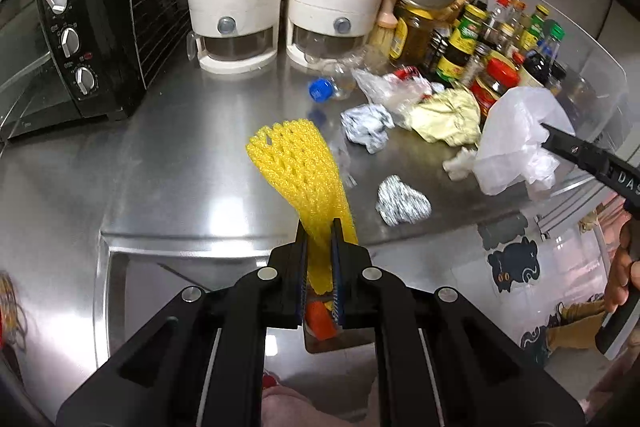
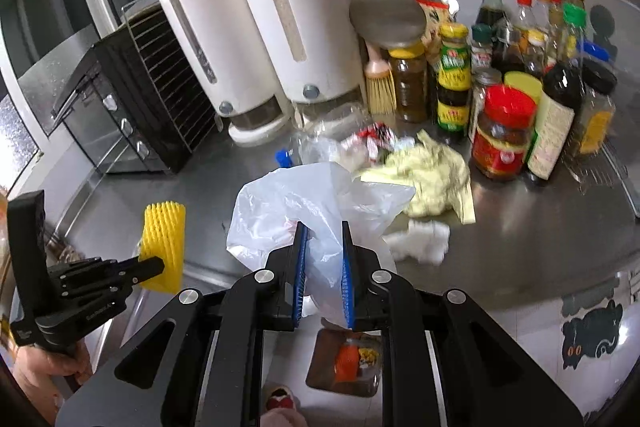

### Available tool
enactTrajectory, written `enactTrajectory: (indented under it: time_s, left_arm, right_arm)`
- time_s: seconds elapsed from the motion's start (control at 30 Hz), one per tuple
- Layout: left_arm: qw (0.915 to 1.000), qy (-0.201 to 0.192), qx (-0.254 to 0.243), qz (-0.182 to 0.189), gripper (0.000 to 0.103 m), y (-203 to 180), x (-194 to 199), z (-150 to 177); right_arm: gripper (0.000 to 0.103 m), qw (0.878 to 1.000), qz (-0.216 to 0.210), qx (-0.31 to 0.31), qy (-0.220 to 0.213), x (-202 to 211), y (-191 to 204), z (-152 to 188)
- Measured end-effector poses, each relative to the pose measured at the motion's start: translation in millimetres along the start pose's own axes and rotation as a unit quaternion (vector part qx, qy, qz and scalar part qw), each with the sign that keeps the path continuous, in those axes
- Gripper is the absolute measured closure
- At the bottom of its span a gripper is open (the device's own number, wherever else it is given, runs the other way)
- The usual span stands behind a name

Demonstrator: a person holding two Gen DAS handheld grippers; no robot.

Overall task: Collect trash
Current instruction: 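Carry the yellow foam net and white plastic bag over the floor bin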

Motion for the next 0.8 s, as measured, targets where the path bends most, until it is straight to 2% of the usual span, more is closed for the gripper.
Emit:
enactTrajectory:
  time_s: [0.2, 0.4, 0.6, 0.8]
  left_arm:
    - [0.9996, 0.025, -0.008, 0.011, 0.094, -14, -8, 34]
    - [0.9977, 0.062, -0.009, 0.025, 0.094, -20, -29, 68]
    - [0.9943, 0.1, -0.007, 0.036, 0.094, -22, -67, 97]
    - [0.9898, 0.137, -0.004, 0.04, 0.094, -22, -121, 125]
  right_arm:
    - [0.087, 0.999, -0.003, -0.02, 0.039, -10, -10, 43]
    - [0.087, 0.994, -0.001, -0.035, 0.099, -39, -19, 94]
    - [0.087, 0.988, 0.005, -0.045, 0.149, -80, -25, 135]
    - [0.087, 0.98, 0.004, -0.065, 0.188, -130, -31, 167]
Point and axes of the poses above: each gripper's, at about its wrist camera, not at the fingertips, and x roughly against the way its jaws point, y to its left, z to its underside, the point moved 6 cm from there along -x, roughly the way its jaws point, and after that the axes turned 13 degrees about y, right-handed, at the moved point
